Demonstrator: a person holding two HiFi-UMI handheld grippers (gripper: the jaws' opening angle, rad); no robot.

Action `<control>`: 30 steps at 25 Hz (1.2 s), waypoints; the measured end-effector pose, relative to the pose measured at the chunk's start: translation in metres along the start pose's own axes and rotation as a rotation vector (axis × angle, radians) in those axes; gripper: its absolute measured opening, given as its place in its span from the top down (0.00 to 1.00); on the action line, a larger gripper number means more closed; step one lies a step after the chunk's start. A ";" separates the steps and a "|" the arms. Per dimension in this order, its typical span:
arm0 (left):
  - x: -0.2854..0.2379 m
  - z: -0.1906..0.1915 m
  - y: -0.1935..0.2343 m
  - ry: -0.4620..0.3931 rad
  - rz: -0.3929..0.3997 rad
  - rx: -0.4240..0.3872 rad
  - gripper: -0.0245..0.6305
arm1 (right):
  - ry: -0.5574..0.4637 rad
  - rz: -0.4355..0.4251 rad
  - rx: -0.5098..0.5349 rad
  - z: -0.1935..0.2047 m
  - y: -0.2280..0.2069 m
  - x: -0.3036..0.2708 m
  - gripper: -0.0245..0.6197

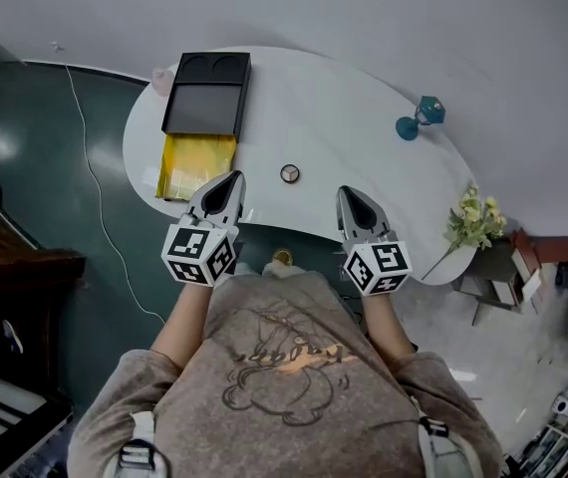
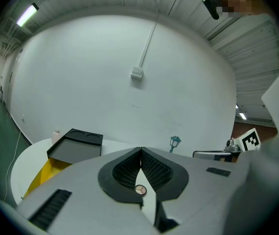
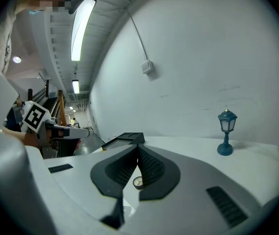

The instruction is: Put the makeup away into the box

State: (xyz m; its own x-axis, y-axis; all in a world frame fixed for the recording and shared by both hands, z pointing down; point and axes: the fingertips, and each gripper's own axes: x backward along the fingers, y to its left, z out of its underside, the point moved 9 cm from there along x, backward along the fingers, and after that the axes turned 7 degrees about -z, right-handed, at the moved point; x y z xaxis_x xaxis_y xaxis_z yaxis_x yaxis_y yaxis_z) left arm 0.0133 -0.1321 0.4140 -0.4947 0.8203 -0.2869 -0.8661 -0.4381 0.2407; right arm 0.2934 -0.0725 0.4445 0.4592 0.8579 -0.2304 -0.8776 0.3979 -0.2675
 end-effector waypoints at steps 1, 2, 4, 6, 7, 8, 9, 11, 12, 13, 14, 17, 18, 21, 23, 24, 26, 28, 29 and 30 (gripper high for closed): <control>-0.001 -0.001 0.000 0.002 -0.003 0.000 0.93 | 0.000 -0.008 -0.003 -0.001 -0.001 -0.001 0.96; -0.002 -0.002 0.001 0.003 -0.006 0.001 0.93 | -0.002 -0.016 -0.003 -0.002 -0.002 -0.003 0.96; -0.005 -0.005 0.002 0.002 -0.009 -0.001 0.93 | -0.011 -0.026 0.001 -0.005 -0.003 -0.006 0.95; -0.006 -0.007 0.002 0.000 -0.006 -0.003 0.93 | -0.022 -0.034 -0.001 -0.007 -0.003 -0.007 0.91; -0.006 -0.008 0.003 0.000 -0.003 -0.003 0.93 | -0.026 -0.041 -0.003 -0.007 -0.002 -0.007 0.87; -0.006 -0.008 0.003 0.001 0.000 -0.003 0.93 | -0.031 -0.054 -0.007 -0.007 -0.002 -0.009 0.83; -0.006 -0.008 0.005 0.004 0.003 -0.005 0.93 | -0.037 -0.071 -0.013 -0.007 -0.001 -0.011 0.77; -0.005 -0.009 0.009 0.012 0.010 -0.012 0.93 | -0.050 -0.104 -0.024 -0.007 0.004 -0.015 0.69; -0.004 -0.009 0.010 0.014 0.013 -0.014 0.93 | -0.055 -0.115 -0.025 -0.007 0.006 -0.016 0.65; -0.004 -0.010 0.012 0.015 0.017 -0.014 0.93 | -0.058 -0.123 -0.022 -0.008 0.009 -0.018 0.61; -0.004 -0.011 0.014 0.015 0.020 -0.013 0.93 | -0.059 -0.127 -0.019 -0.009 0.010 -0.019 0.57; -0.004 -0.013 0.018 0.017 0.030 -0.012 0.93 | -0.058 -0.129 -0.015 -0.010 0.014 -0.023 0.45; -0.004 -0.014 0.019 0.017 0.035 -0.012 0.93 | -0.057 -0.130 -0.011 -0.010 0.015 -0.025 0.41; -0.006 -0.017 0.023 0.015 0.049 -0.008 0.93 | -0.042 -0.136 0.001 -0.008 0.018 -0.032 0.30; -0.006 -0.018 0.025 0.014 0.056 -0.009 0.93 | -0.035 -0.140 -0.011 -0.005 0.018 -0.037 0.23; -0.006 -0.018 0.026 0.014 0.058 -0.010 0.93 | -0.031 -0.141 -0.020 -0.003 0.017 -0.039 0.20; -0.006 -0.018 0.029 0.012 0.058 -0.011 0.93 | -0.016 -0.144 -0.033 0.002 0.017 -0.045 0.18; -0.005 -0.018 0.033 0.010 0.054 -0.011 0.93 | 0.008 -0.149 -0.038 0.008 0.017 -0.052 0.16; -0.005 -0.018 0.035 0.010 0.051 -0.010 0.93 | 0.023 -0.153 -0.040 0.012 0.017 -0.056 0.16; -0.005 -0.018 0.036 0.009 0.049 -0.008 0.93 | 0.037 -0.157 -0.040 0.015 0.017 -0.060 0.16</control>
State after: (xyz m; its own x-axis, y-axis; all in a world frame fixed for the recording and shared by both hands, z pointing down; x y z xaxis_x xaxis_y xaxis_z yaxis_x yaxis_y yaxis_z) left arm -0.0171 -0.1588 0.4078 -0.5370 0.7946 -0.2832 -0.8414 -0.4805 0.2471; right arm 0.2490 -0.1120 0.4681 0.5955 0.7734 -0.2174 -0.7889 0.5119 -0.3400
